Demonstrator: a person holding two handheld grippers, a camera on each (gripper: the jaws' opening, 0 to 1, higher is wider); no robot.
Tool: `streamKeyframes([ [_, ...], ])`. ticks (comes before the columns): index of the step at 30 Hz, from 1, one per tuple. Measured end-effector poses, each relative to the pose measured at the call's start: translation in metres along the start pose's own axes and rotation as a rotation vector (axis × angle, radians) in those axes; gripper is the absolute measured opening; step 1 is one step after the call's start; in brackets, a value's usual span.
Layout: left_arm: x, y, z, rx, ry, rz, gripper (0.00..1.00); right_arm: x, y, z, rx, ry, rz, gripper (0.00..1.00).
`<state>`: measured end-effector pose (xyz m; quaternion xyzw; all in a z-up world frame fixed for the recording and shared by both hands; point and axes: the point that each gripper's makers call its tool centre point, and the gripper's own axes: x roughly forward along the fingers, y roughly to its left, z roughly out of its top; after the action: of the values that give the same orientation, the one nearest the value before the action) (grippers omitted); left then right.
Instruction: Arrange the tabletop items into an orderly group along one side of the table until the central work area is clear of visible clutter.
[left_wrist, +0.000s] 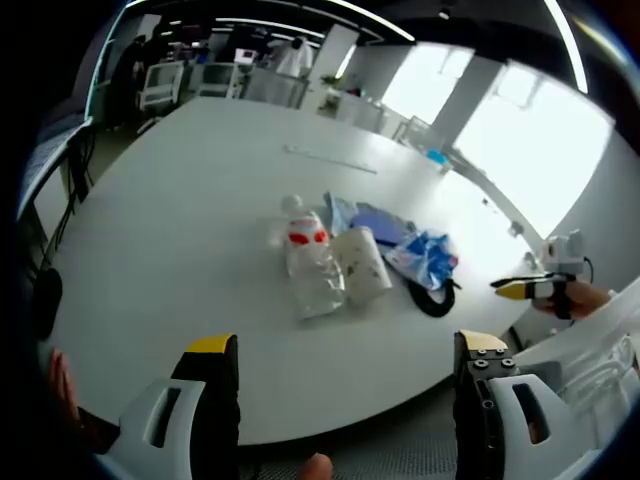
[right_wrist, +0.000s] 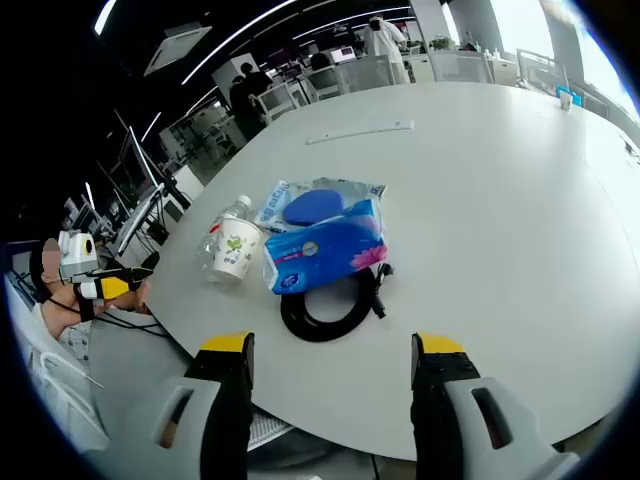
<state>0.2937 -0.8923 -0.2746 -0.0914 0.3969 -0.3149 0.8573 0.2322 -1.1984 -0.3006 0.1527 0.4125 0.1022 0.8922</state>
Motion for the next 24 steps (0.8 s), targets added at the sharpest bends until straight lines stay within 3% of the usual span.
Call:
streamKeyframes([
  [24, 0.0035, -0.0015, -0.0013, -0.009, 0.009, -0.006, 0.85, 0.0060, -0.0039, -0.0021, 0.001, 0.027, 0.005, 0.61],
])
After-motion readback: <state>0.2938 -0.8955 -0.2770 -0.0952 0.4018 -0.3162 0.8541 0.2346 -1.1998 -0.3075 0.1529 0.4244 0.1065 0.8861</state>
